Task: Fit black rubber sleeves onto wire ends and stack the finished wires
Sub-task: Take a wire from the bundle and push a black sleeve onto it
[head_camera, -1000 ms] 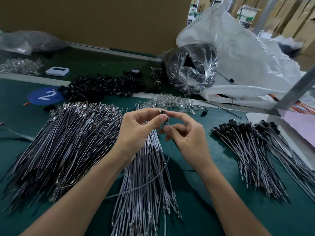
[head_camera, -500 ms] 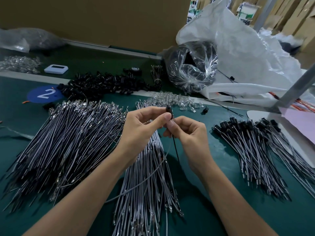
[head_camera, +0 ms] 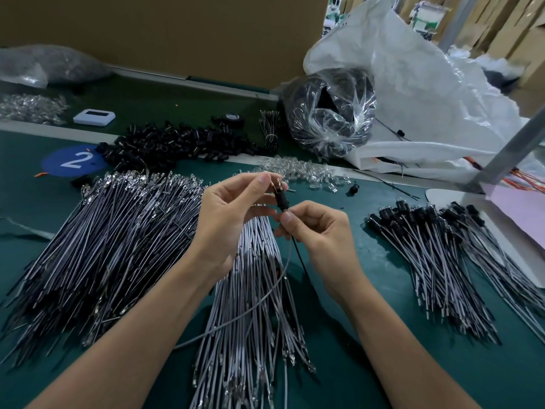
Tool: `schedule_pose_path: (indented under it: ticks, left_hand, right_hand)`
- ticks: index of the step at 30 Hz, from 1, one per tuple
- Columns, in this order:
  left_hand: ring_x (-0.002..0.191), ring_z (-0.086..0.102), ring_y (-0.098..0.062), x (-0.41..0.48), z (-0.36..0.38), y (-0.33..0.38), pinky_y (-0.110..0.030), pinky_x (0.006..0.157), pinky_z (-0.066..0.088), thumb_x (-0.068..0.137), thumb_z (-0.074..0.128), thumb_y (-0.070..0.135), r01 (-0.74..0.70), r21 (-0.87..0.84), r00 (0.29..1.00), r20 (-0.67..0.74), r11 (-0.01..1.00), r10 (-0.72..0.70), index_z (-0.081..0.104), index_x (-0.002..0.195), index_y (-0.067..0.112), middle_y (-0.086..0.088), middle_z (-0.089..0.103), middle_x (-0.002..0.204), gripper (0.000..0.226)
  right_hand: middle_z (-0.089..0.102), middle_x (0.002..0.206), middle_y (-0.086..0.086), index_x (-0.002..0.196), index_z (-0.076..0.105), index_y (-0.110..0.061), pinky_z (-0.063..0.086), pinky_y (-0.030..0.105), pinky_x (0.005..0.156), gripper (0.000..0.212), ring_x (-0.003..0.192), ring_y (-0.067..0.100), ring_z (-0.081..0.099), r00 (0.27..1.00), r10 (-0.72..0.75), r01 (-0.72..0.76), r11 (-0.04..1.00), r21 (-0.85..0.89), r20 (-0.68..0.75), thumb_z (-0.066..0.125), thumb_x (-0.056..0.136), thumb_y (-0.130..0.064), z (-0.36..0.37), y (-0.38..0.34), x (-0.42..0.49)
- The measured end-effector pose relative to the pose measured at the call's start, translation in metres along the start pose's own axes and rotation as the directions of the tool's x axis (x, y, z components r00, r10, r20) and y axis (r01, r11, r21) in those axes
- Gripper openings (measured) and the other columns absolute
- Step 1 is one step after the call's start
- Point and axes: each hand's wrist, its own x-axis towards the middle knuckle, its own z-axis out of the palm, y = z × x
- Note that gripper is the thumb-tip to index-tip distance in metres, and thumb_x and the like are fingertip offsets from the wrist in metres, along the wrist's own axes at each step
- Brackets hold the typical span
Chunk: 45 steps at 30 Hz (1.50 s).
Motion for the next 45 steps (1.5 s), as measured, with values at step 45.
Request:
schedule_pose_path:
  ticks: [45]
  left_hand:
    - [0.074,0.071,-0.013,0.0017,-0.0019,0.0028,-0.020,0.064,0.056,0.059,0.078,0.018,-0.055,-0.050,0.998,0.005,0.997,0.055,0.079,0.070,0.016,-0.001,0.075,0.077,0.012]
  right_hand:
    - [0.069,0.071,0.005,0.064,0.072,-0.018,0.048,0.017,0.068,0.010,0.066,0.009,0.059,0.983,0.171,-0.185,0.897,0.401,0.071,0.074,0.068,-0.010,-0.0068,-0.0087,-0.0011]
